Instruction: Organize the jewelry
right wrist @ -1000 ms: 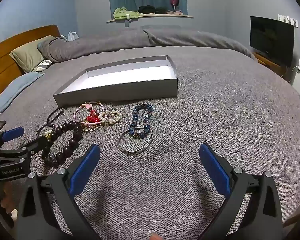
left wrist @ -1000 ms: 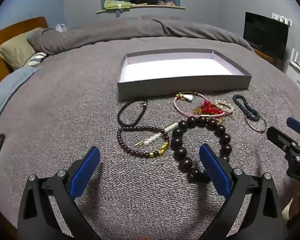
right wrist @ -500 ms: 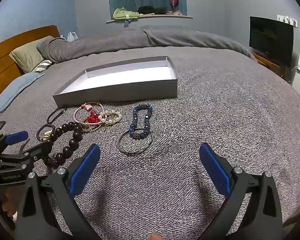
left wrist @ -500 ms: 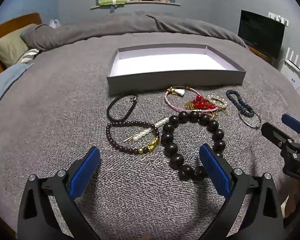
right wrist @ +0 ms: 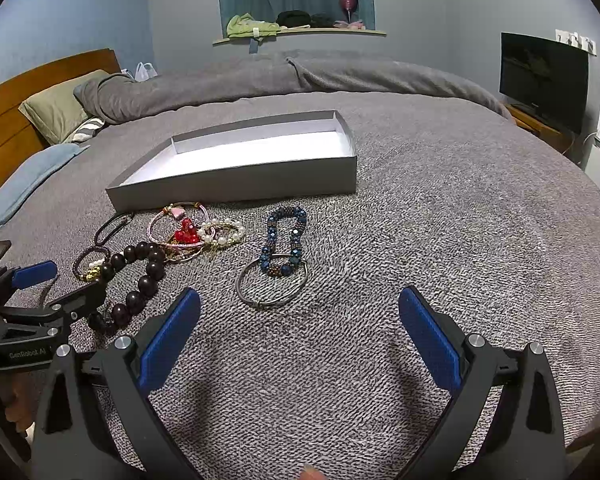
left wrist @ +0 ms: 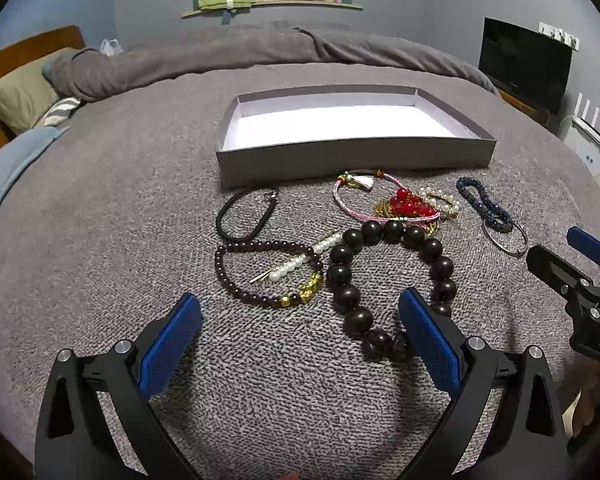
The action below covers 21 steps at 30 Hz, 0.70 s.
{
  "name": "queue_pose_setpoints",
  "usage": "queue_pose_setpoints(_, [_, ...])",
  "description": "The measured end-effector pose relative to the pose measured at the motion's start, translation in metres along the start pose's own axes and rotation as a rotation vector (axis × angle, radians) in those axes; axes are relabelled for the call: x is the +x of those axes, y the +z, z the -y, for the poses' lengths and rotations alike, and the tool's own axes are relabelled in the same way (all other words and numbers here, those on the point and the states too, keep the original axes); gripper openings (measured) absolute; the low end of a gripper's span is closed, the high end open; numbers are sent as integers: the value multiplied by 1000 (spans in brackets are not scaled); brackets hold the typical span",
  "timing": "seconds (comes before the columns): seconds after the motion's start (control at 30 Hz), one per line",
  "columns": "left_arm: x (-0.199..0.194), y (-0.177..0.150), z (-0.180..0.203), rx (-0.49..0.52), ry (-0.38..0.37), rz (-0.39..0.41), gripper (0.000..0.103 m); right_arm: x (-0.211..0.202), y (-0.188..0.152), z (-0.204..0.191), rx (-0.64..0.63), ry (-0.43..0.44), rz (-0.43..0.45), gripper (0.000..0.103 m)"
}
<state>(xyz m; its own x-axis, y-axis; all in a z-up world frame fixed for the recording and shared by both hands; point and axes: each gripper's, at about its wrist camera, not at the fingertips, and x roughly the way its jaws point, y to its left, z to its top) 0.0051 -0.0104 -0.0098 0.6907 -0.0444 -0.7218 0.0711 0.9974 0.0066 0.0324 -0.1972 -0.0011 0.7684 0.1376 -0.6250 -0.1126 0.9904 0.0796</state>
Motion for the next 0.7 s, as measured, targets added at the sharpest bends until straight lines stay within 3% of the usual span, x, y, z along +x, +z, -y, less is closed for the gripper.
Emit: queue_pose_setpoints(0.7, [0,-2,-3,-4,2,3,98,3,-2,-1,-2,4,-8,98])
